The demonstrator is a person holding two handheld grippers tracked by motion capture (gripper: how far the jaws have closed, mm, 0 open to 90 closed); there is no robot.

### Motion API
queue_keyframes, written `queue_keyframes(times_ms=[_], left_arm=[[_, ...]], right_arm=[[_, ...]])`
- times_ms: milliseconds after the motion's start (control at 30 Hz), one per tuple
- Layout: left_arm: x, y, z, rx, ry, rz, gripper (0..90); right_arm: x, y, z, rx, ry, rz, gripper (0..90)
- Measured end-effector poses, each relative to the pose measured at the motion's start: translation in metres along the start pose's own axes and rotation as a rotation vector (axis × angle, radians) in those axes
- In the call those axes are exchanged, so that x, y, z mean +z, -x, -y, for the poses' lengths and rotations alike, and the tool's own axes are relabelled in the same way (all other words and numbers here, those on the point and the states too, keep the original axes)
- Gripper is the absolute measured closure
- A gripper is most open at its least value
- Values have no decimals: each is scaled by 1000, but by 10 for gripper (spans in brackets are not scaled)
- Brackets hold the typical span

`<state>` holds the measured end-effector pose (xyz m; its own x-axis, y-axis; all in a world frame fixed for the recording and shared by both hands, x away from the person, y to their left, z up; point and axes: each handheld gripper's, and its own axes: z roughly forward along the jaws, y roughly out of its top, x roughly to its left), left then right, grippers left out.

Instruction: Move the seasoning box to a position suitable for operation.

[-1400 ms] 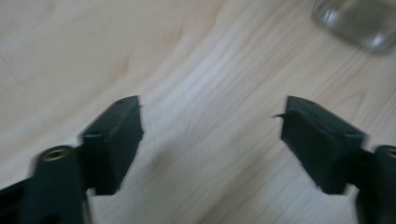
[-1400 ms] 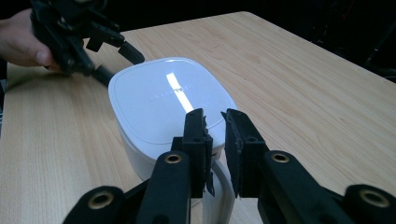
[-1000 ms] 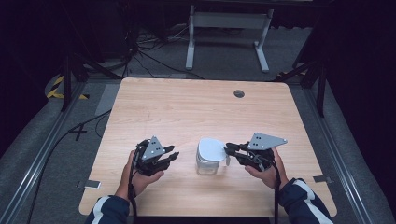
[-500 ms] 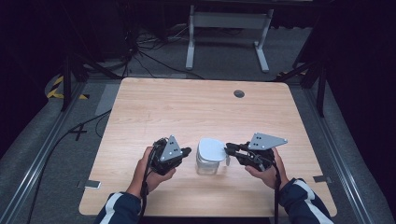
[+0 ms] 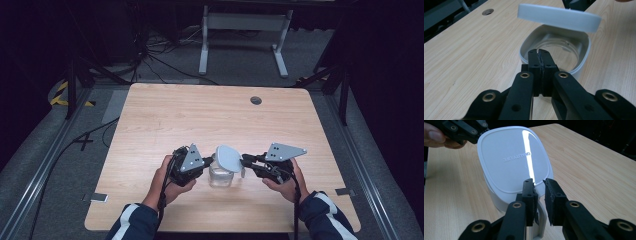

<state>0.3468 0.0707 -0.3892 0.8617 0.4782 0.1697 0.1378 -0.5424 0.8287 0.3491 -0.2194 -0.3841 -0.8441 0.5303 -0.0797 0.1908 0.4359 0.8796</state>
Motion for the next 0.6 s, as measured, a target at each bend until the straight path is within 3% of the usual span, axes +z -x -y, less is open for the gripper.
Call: queue_keyframes(times_ms=[600], left_arm=[[5,2,-20,0,43,10,896]], right_arm=[[-5,3,1,-4,1,19,757]])
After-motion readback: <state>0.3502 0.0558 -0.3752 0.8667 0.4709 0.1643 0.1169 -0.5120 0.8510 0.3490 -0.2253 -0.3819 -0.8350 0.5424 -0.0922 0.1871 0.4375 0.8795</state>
